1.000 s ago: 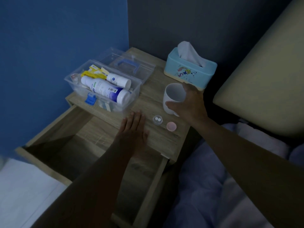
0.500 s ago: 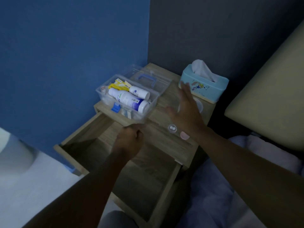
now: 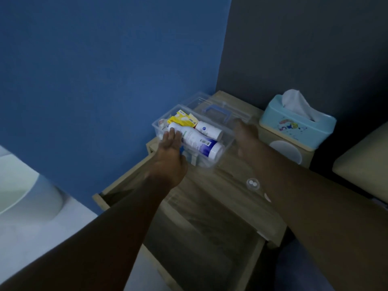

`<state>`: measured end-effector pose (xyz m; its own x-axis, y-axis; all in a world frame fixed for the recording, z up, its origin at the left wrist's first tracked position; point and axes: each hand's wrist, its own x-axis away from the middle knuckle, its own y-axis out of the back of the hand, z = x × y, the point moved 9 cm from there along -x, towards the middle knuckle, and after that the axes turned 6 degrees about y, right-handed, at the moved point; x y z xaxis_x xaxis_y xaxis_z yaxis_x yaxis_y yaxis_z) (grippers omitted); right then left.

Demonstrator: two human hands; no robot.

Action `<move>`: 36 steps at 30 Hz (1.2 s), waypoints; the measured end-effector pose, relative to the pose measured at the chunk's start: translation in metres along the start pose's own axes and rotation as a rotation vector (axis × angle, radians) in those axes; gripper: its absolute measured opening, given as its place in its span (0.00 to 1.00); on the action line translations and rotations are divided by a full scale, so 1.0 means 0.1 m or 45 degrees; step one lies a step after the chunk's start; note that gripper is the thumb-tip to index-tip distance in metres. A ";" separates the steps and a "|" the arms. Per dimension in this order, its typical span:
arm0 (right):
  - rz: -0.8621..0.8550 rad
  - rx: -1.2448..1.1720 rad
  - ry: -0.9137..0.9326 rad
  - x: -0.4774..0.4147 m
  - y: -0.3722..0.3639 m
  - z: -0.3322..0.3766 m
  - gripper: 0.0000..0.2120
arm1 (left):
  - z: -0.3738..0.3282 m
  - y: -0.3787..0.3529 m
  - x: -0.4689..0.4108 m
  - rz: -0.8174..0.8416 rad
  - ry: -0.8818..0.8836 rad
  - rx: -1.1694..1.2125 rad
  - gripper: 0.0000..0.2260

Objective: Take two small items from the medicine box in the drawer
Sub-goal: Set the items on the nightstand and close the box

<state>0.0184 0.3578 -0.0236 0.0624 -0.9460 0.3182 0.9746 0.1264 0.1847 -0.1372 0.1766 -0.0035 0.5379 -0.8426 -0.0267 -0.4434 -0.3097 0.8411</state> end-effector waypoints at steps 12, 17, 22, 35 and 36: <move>0.017 -0.013 0.533 0.04 0.09 0.55 0.35 | 0.06 -0.04 -0.05 0.021 0.002 -0.175 0.31; -0.003 0.100 0.867 0.42 0.17 0.66 0.32 | 0.09 -0.05 -0.02 0.129 0.072 -0.120 0.35; 0.101 0.446 1.066 0.74 0.02 0.55 0.22 | 0.15 -0.12 0.30 0.077 0.155 0.050 0.40; 0.392 1.175 1.579 1.19 -0.36 0.15 0.20 | 0.40 -0.14 0.28 -0.016 0.430 0.377 0.32; 0.374 1.186 1.622 1.21 -0.36 0.13 0.19 | 0.41 -0.17 0.25 -0.002 0.453 0.417 0.31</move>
<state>-0.0122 0.2430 0.0205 0.8088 -0.4176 -0.4140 0.4630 0.0182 0.8862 -0.1459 0.1423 -0.0406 0.7253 -0.6567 0.2064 -0.6141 -0.4817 0.6252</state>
